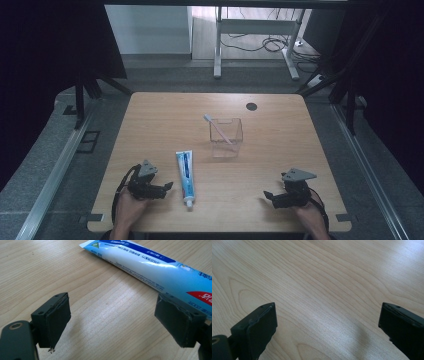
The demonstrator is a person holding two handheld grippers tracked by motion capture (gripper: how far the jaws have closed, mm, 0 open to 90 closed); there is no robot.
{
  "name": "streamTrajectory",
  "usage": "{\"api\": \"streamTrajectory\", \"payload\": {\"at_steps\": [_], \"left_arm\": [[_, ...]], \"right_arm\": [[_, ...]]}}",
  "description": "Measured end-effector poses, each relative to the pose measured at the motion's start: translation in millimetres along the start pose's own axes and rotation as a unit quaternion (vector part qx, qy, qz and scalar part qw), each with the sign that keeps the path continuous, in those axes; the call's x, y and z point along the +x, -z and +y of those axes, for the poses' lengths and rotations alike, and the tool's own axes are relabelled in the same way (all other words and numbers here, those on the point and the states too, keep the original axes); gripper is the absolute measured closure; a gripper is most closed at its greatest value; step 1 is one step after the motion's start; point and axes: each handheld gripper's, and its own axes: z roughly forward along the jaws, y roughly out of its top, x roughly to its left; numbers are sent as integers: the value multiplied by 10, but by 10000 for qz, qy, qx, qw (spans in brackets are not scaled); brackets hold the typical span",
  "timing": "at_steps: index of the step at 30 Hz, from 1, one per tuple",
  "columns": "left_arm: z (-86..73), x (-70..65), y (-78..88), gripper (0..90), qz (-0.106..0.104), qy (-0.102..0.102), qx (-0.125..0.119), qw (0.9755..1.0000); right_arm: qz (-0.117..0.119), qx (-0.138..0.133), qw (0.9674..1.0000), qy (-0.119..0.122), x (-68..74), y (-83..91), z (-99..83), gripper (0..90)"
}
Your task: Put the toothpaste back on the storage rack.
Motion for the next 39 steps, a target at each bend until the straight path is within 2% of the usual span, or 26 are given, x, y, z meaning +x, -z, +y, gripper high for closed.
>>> {"api": "streamTrajectory", "payload": {"at_steps": [5, 9, 11, 14, 19, 20, 22, 23, 28, 29, 30, 33, 39], "left_arm": [[44, -31, 27, 138, -51, 104, -32, 9999], [87, -91, 42, 187, -114, 20, -48, 9999], [111, -136, 49, 306, -132, -33, -2, 9999], [171, -193, 64, 429, -241, -88, -10, 9997], [241, -239, 80, 606, -407, 49, -74, 9991], [275, -261, 81, 644, -529, 114, -119, 9985], [293, -275, 78, 673, -576, 115, -124, 9982], [308, -295, 72, 735, -613, 100, -122, 9980], [382, -412, 1, 833, -777, -87, -2, 9969], [414, -461, -36, 865, -836, -205, 90, 9963], [414, -461, -36, 882, -836, -205, 90, 9963], [473, -558, -106, 894, -901, -405, 245, 9948], [544, -679, -206, 895, -947, -602, 435, 9927]], "right_arm": [[-17, -3, 10000, 14, -5, -3, -5, 26], [-100, 0, 9999, 8, -15, 11, -14, 41], [-131, -54, 9999, -66, -32, 31, -17, 43], [-153, -69, 9998, -93, -49, 45, -23, 43], [-152, -54, 9998, -124, -53, 42, -31, 46], [-154, 9, 9998, -135, -44, 37, -28, 54], [-145, 35, 9998, -131, -39, 35, -26, 56], [-122, 47, 9998, -137, -31, 35, -22, 58], [-103, 31, 9998, -143, -30, 37, -19, 58], [-89, 27, 9998, -160, -33, 36, -21, 58], [-89, 27, 9998, -160, -33, 36, -21, 58], [-58, 35, 9998, -168, -30, 35, -22, 58], [-39, 36, 9999, -144, -19, 30, -20, 58]]}}
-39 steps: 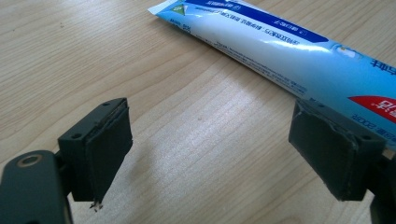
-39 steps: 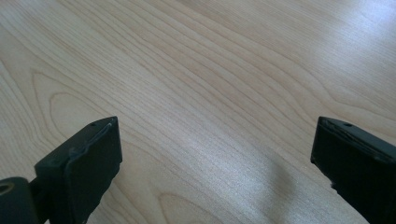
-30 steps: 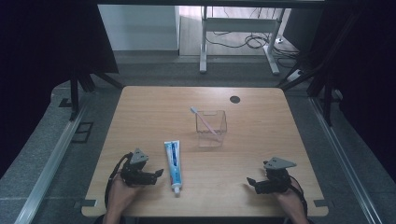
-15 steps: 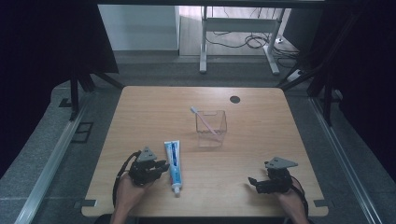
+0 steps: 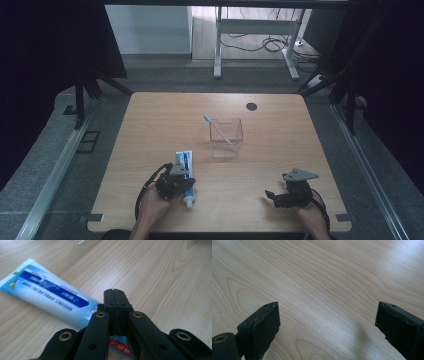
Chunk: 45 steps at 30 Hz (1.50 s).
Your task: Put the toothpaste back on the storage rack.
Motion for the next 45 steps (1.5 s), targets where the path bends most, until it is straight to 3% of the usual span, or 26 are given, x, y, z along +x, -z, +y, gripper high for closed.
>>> {"api": "streamTrajectory", "payload": {"at_steps": [4, 16, 21, 45], "left_arm": [[27, -34, -56, 895, -32, -55, 111, 9999], [21, -53, -138, 894, -34, 148, 342, 9993], [4, -13, -107, 894, 115, 160, 455, 9988], [-209, 230, 94, 885, 346, 154, 801, 9961]], "right_arm": [[15, -22, 10000, -19, -3, 4, 0, 58], [66, 11, 9999, -84, 15, -2, 5, 61], [34, 14, 9999, -99, 11, 1, 4, 66], [84, 71, 9999, -24, 32, -29, 7, 79]]}}
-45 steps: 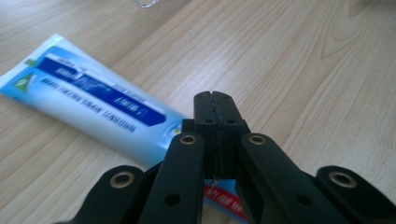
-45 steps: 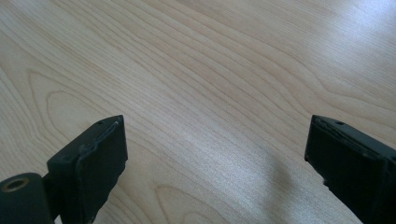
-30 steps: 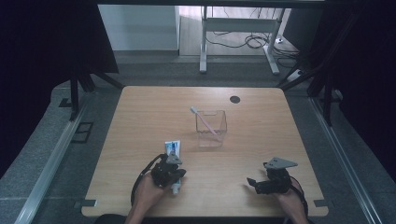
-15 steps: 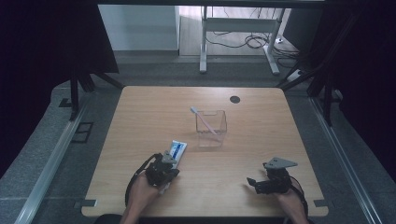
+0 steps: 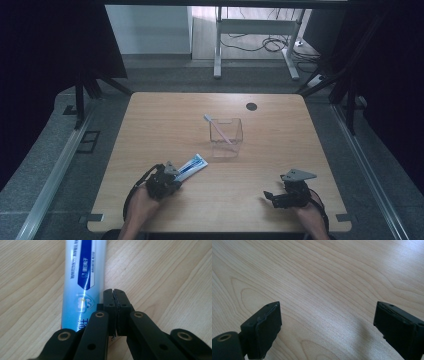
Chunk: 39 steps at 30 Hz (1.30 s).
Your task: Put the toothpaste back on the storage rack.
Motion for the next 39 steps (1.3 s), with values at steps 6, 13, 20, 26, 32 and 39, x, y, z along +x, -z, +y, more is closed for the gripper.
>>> {"api": "streamTrajectory", "payload": {"at_steps": [6, 13, 20, 26, 32, 39], "left_arm": [[15, 8, 16, 861, -127, -19, -27, 9999], [94, 60, 122, 821, -149, 29, -40, 9999], [213, 165, 192, 756, -78, -10, 176, 9998], [294, 243, 168, 625, -40, 18, 391, 9992], [374, 301, 76, 563, -96, 66, 620, 9980], [498, 313, -45, 527, -153, 22, 920, 9956]], "right_arm": [[23, 17, 10000, 20, 2, -11, -2, 79], [23, 33, 10000, 41, 3, -16, -5, 82], [1, 45, 10000, 66, 2, -17, -7, 82], [-20, 69, 9999, 82, -2, -19, -11, 83], [-38, 54, 10000, 68, -9, -14, -13, 84], [-42, 57, 9999, 82, -6, -15, -13, 85]]}}
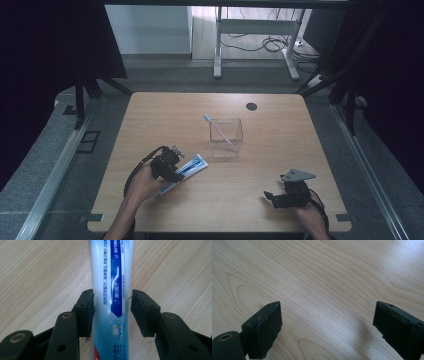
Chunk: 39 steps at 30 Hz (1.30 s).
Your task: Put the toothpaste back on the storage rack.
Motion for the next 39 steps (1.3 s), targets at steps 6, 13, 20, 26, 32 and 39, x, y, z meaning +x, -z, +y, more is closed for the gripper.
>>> {"api": "streamTrajectory", "payload": {"at_steps": [6, 13, 20, 26, 32, 39], "left_arm": [[105, 3, -81, 503, 12, -51, 211, 9998], [194, -4, -168, 483, 43, -105, 400, 9991], [230, 2, -237, 472, 26, -95, 511, 9986], [243, -12, -234, 524, 69, -108, 541, 9985], [236, 7, -178, 657, 15, -48, 474, 9989], [175, 70, -138, 716, -185, 96, 239, 9995]], "right_arm": [[2, 2, 10000, 7, -3, -1, -1, 85], [-1, -4, 10000, 21, -7, 1, -2, 85], [3, -9, 10000, 25, -3, 1, 0, 86], [-28, -53, 10000, 27, -13, 15, 1, 86], [-27, -45, 10000, 36, -6, 13, 3, 86], [-34, -62, 10000, 15, -15, 17, -1, 87]]}}
